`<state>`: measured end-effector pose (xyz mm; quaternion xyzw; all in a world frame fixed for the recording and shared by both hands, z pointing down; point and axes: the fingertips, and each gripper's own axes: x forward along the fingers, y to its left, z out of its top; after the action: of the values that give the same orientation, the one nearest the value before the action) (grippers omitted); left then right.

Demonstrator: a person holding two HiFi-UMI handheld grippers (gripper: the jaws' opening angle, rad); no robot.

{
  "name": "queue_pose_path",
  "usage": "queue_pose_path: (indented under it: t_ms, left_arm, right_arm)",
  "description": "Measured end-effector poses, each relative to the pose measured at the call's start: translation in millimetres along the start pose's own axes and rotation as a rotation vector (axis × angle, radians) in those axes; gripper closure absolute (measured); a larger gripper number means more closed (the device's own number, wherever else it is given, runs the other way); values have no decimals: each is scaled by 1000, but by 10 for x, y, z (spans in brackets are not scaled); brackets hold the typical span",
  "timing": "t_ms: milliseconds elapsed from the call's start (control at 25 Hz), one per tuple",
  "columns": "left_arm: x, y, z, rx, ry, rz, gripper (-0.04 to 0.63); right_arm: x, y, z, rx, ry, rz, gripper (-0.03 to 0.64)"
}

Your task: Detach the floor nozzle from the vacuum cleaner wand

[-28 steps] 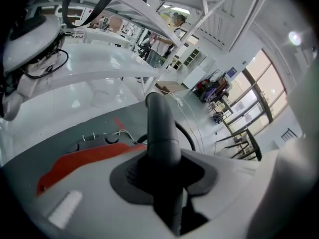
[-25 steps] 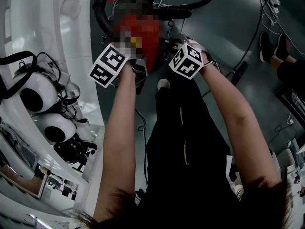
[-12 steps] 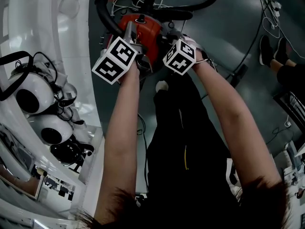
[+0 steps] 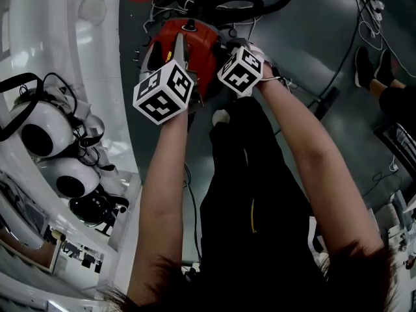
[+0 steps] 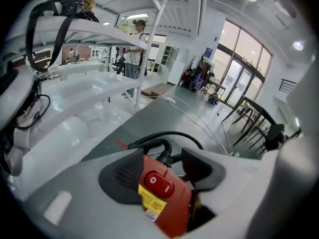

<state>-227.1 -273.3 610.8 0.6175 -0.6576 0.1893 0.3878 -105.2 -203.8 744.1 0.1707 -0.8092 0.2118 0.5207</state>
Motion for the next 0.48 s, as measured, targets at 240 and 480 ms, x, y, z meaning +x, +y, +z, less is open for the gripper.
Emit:
queue_pose_path:
  t_ms: [240,480]
  left_arm:
    - [-52,-45,-20,37,-8,-58,376]
    - [-130,-121,-75,40,0,-104,402]
  right_arm:
    - [-68,-76,35,53,-65,-60,375]
    - [-264,-83,47,57,-130,-109,429]
